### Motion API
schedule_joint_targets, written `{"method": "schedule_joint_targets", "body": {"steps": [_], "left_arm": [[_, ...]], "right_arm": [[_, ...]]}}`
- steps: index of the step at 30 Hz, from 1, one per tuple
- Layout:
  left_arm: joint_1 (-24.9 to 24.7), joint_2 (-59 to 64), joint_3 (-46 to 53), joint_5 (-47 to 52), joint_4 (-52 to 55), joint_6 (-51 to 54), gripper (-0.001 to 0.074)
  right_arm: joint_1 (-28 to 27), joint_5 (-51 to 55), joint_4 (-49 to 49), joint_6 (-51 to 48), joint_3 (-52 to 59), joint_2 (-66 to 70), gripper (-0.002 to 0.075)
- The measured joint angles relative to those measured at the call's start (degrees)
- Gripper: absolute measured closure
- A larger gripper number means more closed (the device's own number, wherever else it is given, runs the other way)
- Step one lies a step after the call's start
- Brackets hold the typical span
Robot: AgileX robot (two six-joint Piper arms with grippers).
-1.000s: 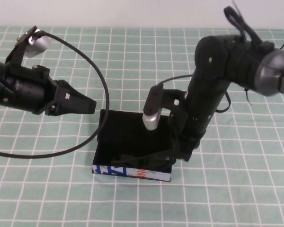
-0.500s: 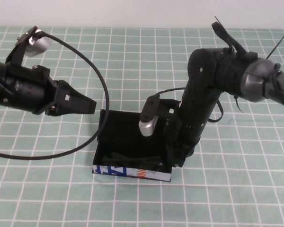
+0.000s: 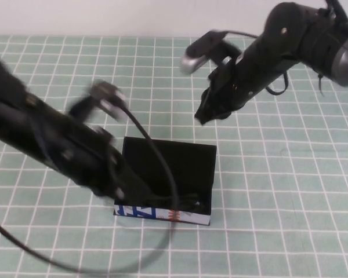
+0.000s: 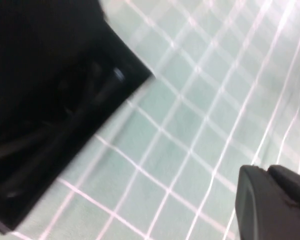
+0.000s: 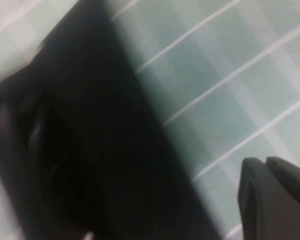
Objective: Return glasses to glasses case
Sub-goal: Close the glasses case
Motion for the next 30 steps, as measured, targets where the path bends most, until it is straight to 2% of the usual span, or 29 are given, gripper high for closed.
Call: {"method": "schedule_joint_targets", "body": {"steps": [4, 7, 12, 16, 30], "left_arm": [[-7.7, 0.0, 0.9, -5.2, 7.2, -4.2, 0.0738], [-10.4, 0.0, 5.8, -11.2, 9.5, -5.6, 0.0738], [-10.8, 0.0, 15.6, -24.6, 9.0, -5.7, 0.0738], [-10.8, 0.1, 18.2, -31.2, 4.6, -3.3, 0.0738], [-10.8, 7.2, 18.2, -39.7, -1.5, 0.5, 0.0738]], "right_arm": [[-2.2, -3.1, 4.0, 2.7, -0.1, 2.5, 0.0737], [-2.4, -3.5, 5.4, 3.0, -0.1, 4.4, 0.0737], [-2.4, -4.4, 9.4, 1.6, -0.1, 6.6, 0.0737], [-2.4, -5.5, 14.3, -2.1, -0.1, 8.0, 0.0737], [-2.3, -1.0, 21.1, -12.6, -0.2, 10.7, 0.0737]]}}
